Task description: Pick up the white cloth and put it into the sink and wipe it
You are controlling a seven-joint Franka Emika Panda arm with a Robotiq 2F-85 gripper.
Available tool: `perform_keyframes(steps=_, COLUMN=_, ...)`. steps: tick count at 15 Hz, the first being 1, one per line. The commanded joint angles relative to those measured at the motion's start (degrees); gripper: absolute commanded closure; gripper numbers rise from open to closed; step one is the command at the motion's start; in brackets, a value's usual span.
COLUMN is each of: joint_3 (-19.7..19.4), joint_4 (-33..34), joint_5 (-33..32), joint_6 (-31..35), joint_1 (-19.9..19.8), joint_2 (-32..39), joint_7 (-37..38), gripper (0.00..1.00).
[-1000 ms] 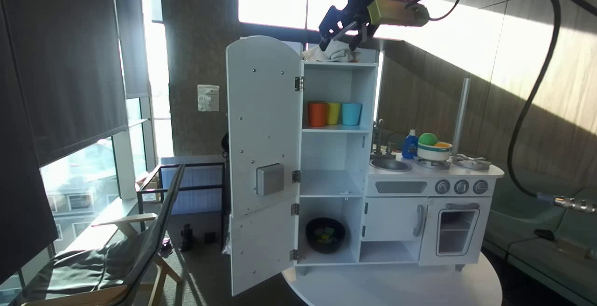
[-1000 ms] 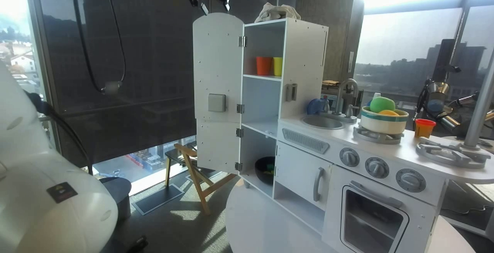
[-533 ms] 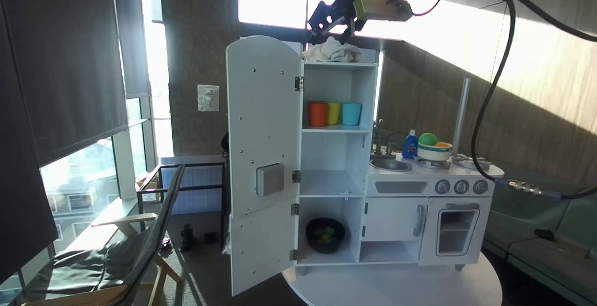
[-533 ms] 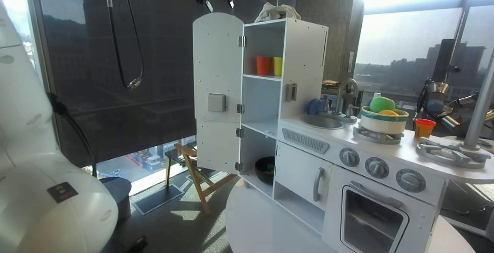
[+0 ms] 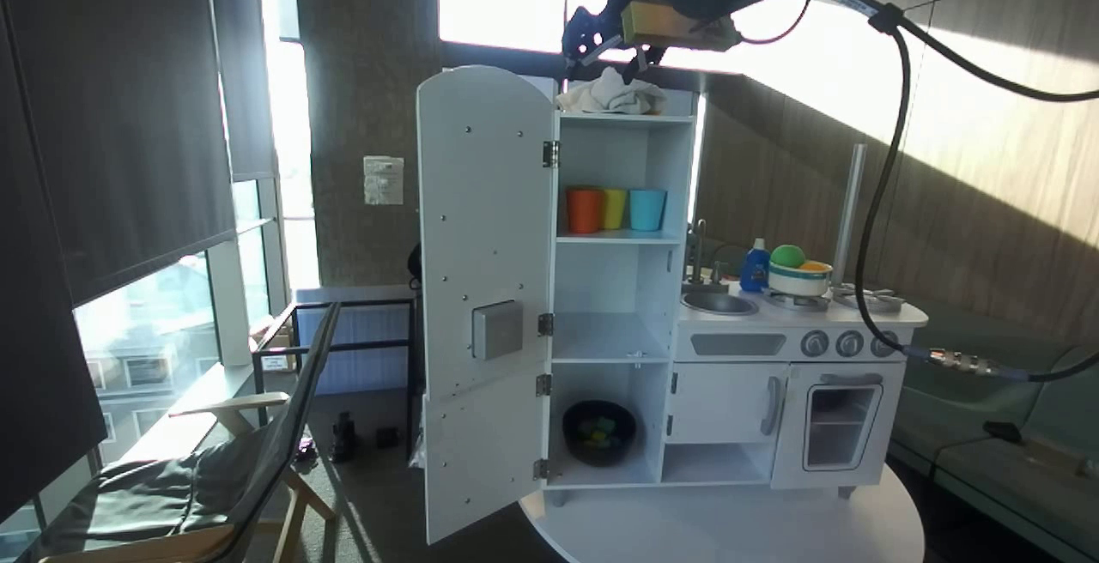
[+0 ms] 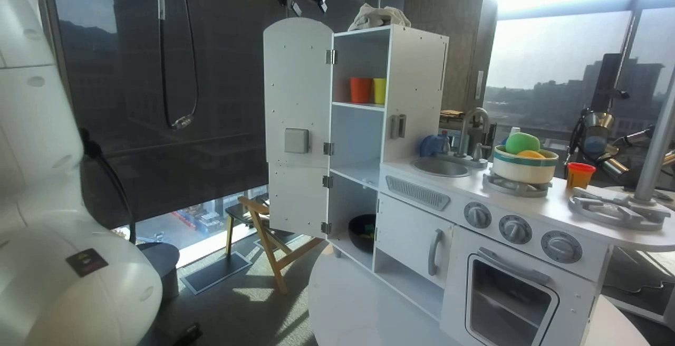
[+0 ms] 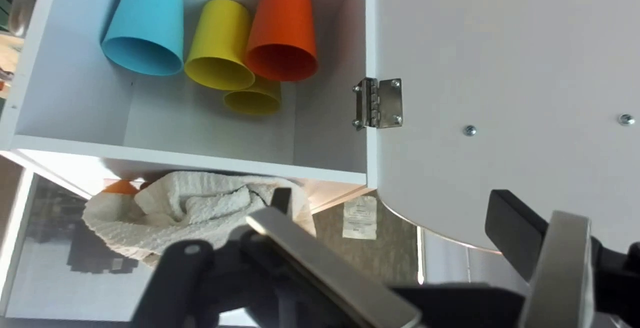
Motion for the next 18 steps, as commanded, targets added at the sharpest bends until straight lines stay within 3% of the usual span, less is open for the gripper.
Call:
perform_keyframes(steps=1, joint_3=-1.0, joint_4=10.2, joint_5=-9.4, joint_6=-1.2, joint_1=-0.2, joint_2=6.7, joint_7=8.1, gripper=0.0)
perform_keyframes(steps=5, joint_3=-4.2, joint_4=20.7, joint_5=-16.4, joint_6=-4.7, joint_1=2.1, joint_2=13.8, joint_7=10.5, gripper=0.0)
perform_keyframes(steps=15, joint_3=-13.7, joint_4=42.7, joint_5=-15.5, joint_6=-10.7, joint_1=9.6, joint_2=30.6, joint_7=2.4, gripper=0.0)
perform_keyframes(steps=18, joint_3=-12.3, joint_4=45.5, joint_5=-15.5, joint_6=-12.9, joint_1=8.1, joint_2=32.4, joint_7=1.0, gripper=0.0)
